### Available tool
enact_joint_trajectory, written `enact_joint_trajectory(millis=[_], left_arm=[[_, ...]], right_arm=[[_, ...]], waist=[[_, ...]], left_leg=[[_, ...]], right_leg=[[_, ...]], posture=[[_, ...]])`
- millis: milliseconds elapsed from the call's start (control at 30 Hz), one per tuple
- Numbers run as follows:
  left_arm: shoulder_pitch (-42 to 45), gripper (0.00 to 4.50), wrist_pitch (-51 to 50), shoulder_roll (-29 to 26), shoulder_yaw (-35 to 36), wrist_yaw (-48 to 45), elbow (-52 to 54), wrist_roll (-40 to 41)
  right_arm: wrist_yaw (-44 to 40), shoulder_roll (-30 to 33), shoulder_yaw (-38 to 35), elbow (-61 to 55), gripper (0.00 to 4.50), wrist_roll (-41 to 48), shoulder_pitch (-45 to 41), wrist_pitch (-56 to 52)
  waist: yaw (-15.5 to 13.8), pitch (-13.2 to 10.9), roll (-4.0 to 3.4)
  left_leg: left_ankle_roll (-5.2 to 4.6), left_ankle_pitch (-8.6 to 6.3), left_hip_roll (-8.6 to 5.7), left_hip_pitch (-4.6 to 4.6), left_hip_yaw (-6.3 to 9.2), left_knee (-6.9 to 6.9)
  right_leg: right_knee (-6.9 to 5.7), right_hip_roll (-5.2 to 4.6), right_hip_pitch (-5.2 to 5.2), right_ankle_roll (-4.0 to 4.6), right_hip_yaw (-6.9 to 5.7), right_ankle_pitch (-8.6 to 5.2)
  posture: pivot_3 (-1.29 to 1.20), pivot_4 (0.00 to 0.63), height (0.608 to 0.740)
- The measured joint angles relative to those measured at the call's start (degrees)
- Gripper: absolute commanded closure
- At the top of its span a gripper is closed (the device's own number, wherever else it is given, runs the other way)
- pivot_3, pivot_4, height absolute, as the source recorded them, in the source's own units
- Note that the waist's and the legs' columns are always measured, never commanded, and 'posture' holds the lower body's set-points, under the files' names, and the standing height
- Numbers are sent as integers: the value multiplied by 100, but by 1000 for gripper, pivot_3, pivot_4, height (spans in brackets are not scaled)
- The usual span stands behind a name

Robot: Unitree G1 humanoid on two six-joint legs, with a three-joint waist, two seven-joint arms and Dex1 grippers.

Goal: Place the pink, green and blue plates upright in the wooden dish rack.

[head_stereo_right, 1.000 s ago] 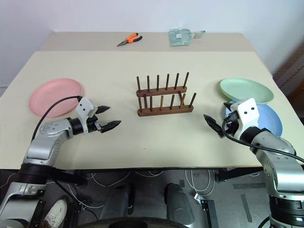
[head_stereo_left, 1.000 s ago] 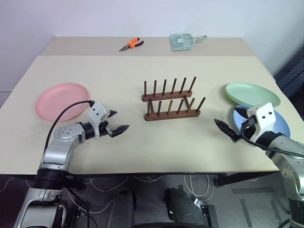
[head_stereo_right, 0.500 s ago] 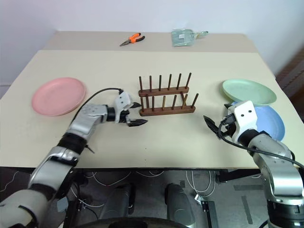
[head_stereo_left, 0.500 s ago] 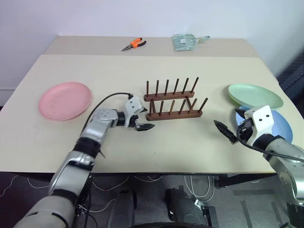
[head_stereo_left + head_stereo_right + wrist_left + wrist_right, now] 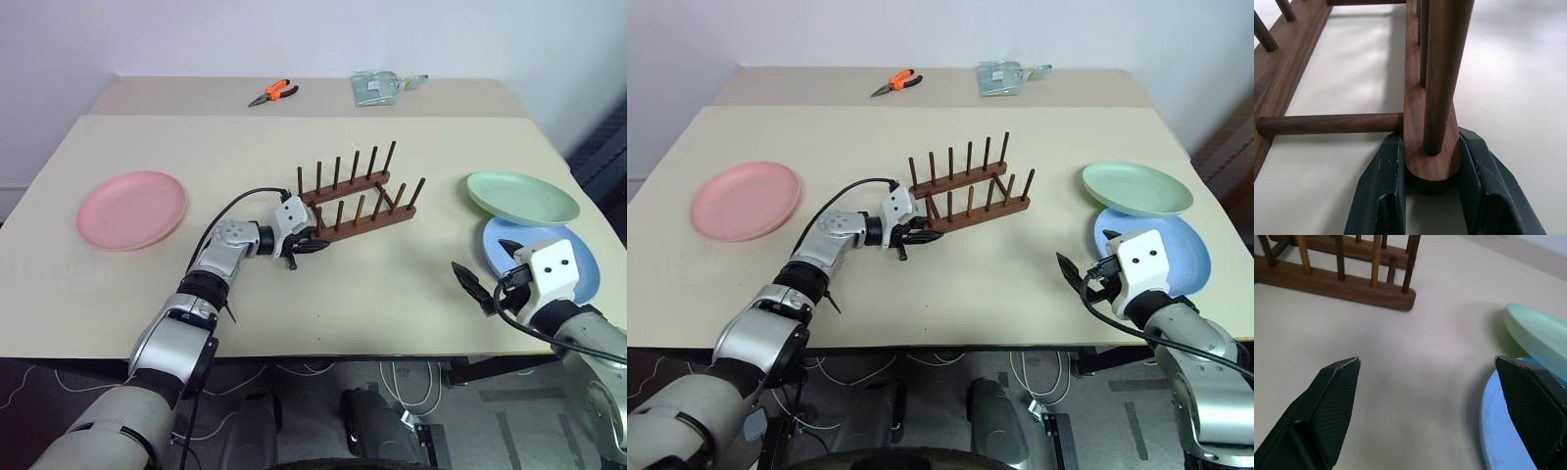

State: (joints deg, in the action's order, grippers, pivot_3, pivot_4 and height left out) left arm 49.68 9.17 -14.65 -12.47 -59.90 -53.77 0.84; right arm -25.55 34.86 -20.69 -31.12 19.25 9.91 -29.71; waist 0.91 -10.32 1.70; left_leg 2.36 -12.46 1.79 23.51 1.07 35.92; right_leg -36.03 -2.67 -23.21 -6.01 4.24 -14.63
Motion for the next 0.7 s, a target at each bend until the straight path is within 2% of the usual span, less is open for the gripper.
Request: enact_joint_trajectory(millis=[167,233,267,400,467,567,633,700], left_arm=[[-238,3730,99,-169,12,-696,327,116],[-355,2705,20,-303,4,-1092,556,180],[-416,2336,-18,-406,-4,-1261,641,207],[-451,397,-85,-583,11,-1191,738,179],[-429,397,-89,-661,37,-921,729,107],[-440,327,-194,-935,54,-824,820,100],[-653,851,-417,-1314,104,-998,1216,139],[-913,1660,-688,-1578,202,-1213,1582,277]], right_arm=[[-5,0,174,25,0,-63,-164,8],[-16,0,181,107,0,-81,-193,18],[-17,0,180,149,0,-95,-198,22],[-52,4,191,235,0,-114,-214,36],[-119,10,244,264,0,-134,-230,49],[-304,40,403,275,817,-143,-237,36],[-477,109,589,264,1859,-116,-234,10],[-563,126,735,254,2953,-104,-228,-20]], waist=[[-6,0,0],[-6,-1,0],[-5,0,-1],[-11,0,0],[-11,0,0],[34,0,-1],[115,2,-4],[163,3,-7]], left_leg=[[0,0,1,1,0,-1],[0,0,1,3,0,-1],[-1,0,1,2,0,-1],[-1,-1,2,3,0,2],[-2,-1,2,2,1,3],[-3,-1,5,-3,1,1],[-5,-2,8,-9,0,-5],[-5,-3,9,-11,0,-9]], right_leg=[[0,0,0,1,0,0],[0,0,-1,1,0,0],[-1,-1,-1,1,0,0],[-1,-1,-1,1,0,0],[-1,0,0,0,0,0],[-6,4,0,1,0,0],[-10,6,0,2,0,0],[-10,5,-1,3,0,0]], posture=[[0,150,732],[0,150,732],[0,150,732],[0,150,732],[0,150,732],[0,150,732],[0,150,732],[0,150,732]])
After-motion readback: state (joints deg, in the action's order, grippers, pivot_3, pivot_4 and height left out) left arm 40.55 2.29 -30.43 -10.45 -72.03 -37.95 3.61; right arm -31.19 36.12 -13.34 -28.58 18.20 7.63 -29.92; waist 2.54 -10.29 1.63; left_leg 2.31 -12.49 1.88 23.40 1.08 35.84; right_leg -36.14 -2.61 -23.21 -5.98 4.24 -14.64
